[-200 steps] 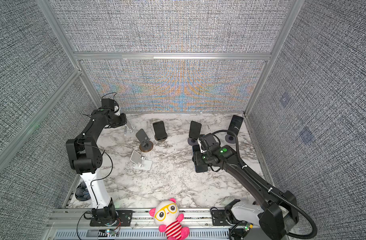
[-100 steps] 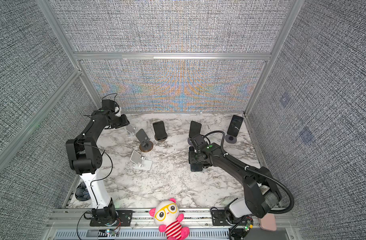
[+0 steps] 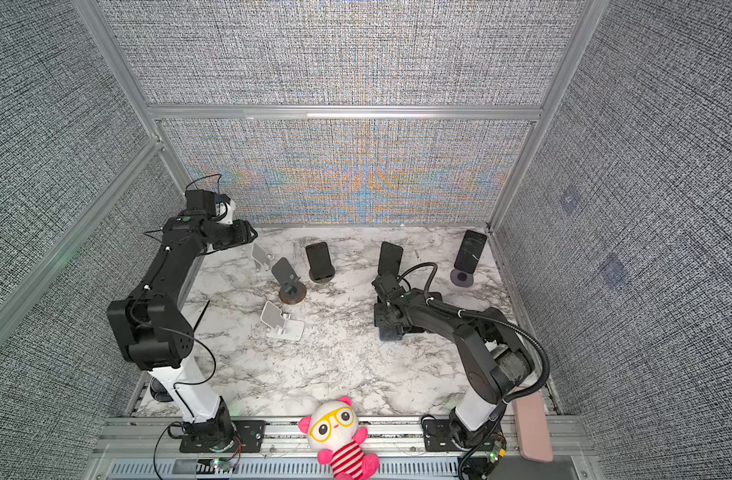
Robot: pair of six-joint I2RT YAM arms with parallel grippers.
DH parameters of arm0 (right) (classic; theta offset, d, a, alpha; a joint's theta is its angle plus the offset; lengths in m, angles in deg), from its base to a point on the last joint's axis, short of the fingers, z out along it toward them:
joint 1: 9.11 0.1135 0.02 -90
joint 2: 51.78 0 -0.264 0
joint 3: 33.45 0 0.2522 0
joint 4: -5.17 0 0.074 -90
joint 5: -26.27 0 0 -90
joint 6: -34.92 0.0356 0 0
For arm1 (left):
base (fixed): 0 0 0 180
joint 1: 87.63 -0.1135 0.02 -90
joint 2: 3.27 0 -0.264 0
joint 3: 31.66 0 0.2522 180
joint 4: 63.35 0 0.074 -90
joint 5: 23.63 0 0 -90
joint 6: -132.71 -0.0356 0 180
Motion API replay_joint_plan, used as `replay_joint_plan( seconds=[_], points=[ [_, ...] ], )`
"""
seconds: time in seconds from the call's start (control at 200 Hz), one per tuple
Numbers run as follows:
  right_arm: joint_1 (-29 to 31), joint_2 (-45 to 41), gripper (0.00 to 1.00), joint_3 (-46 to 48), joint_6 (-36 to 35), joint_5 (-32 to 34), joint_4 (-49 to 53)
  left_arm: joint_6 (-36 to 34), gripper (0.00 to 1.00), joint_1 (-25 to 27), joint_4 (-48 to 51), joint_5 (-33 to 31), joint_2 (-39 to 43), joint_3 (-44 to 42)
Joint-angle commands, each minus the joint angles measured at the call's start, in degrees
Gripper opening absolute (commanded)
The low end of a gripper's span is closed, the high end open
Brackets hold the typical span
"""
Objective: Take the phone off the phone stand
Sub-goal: 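Carry the blue-edged phone toward the flat phones while left arm moves farther away, then lower the blue-edged phone flat beside the two phones and open right gripper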
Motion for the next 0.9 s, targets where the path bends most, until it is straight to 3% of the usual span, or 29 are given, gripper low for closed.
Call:
replay_joint_plan(
  seconds=[0.0,0.31,0.46,0.69,0.89],
  points=[
    [0.0,1.1,0.4,-0.6,0.3,2.2,-3.8,-1.3,0.64,-0.1,-1.6,1.6,5.4,-3.2],
    [-0.2,3.5,0.49,-0.7,-1.0,5.7,-6.2,-0.4,0.64,0.3,-7.0,5.1,22.8,-17.4],
    [-0.2,4.6,0.54,-0.2,-1.4,6.8,-8.3,0.8,0.64,3.7,-7.3,6.0,28.9,-23.8],
    [-0.2,5.8,0.66,-0.6,-2.3,7.7,-9.0,2.4,0.64,8.8,-5.5,4.1,36.7,-25.4],
    [-0.2,4.8,0.76,-0.6,-2.6,7.8,-7.9,2.6,0.64,10.7,-4.6,4.2,38.2,-24.9]
  ],
)
